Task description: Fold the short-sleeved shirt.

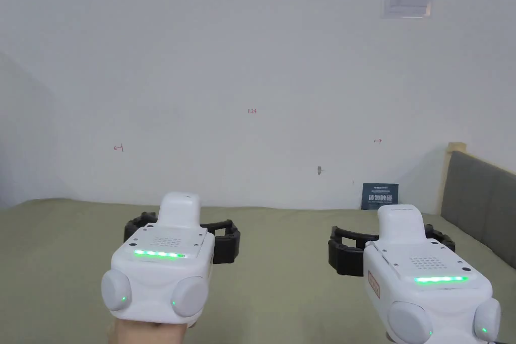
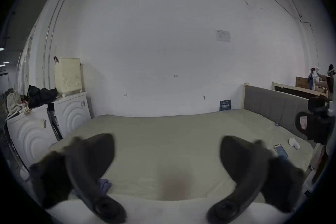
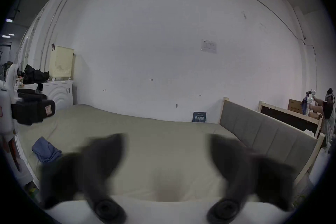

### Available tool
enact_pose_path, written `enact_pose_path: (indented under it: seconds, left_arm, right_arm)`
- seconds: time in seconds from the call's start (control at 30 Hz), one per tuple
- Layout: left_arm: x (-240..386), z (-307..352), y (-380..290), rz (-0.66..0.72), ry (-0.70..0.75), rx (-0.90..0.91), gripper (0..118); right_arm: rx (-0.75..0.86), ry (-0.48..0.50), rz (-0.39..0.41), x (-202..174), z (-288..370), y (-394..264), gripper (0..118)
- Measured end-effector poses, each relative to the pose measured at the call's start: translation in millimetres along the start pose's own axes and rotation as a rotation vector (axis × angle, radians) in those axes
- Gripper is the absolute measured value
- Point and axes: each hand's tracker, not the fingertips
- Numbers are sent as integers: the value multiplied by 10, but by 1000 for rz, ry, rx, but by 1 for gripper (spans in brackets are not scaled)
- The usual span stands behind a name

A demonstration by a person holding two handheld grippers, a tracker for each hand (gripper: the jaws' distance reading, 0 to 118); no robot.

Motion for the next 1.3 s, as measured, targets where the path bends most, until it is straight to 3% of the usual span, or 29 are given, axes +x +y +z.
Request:
enact_pose_path:
  seconds: [1.1,1.23,1.3]
  left_arm:
    - [-5,22,47,-56,71,-28,118]
    - [-112,11,108,110,-115,-54,118]
    - [-127,7,139,98,-151,-77,118]
  right_arm:
    - [-21,43,41,-79,52,-25,118]
    - [-29,51,30,-80,51,-45,118]
    - [-30,56,25,-71,60,-53,118]
